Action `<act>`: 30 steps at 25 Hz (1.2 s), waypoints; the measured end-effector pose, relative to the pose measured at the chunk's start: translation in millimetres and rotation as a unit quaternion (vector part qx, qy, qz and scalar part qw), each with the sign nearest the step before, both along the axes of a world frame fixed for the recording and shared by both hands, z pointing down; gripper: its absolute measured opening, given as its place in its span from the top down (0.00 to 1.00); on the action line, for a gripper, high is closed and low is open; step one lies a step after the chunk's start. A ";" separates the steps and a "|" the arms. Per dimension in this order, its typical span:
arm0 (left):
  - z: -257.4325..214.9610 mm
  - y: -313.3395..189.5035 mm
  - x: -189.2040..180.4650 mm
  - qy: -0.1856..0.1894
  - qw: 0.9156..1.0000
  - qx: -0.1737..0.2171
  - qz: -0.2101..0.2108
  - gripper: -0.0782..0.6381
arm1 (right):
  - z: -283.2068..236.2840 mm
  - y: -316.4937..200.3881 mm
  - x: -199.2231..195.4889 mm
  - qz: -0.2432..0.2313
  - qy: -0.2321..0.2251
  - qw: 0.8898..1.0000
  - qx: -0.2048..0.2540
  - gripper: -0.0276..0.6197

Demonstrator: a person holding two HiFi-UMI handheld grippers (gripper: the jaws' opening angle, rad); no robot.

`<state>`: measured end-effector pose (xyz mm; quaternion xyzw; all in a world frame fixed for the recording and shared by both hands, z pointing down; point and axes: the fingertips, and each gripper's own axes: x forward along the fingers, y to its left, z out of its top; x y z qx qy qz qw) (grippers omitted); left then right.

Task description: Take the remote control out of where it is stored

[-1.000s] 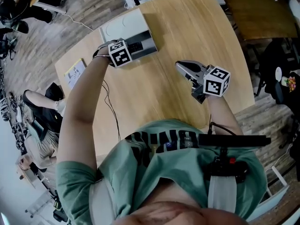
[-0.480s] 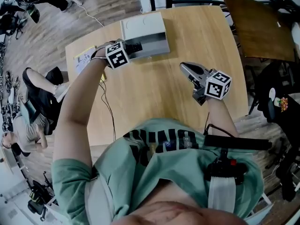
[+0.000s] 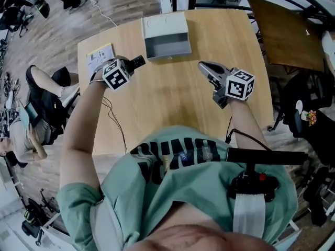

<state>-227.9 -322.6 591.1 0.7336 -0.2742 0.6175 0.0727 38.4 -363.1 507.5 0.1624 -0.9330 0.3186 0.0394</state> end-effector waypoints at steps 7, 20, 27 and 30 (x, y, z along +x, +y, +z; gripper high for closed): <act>23.3 62.8 -27.0 0.028 0.999 -0.016 -0.041 0.63 | -3.0 8.5 -28.0 -0.013 0.014 1.000 -0.002 0.96; 96.0 159.4 -63.5 0.063 0.988 -0.055 -0.130 0.63 | 17.4 32.4 -84.0 -0.066 0.056 0.996 -0.013 0.96; 118.6 171.9 -72.4 0.077 0.982 -0.061 -0.160 0.63 | 20.2 34.5 -99.7 -0.082 0.077 0.994 -0.012 0.96; 130.3 183.6 -84.4 0.083 0.978 -0.068 -0.179 0.63 | 21.8 36.7 -113.6 -0.091 0.087 0.992 -0.011 0.96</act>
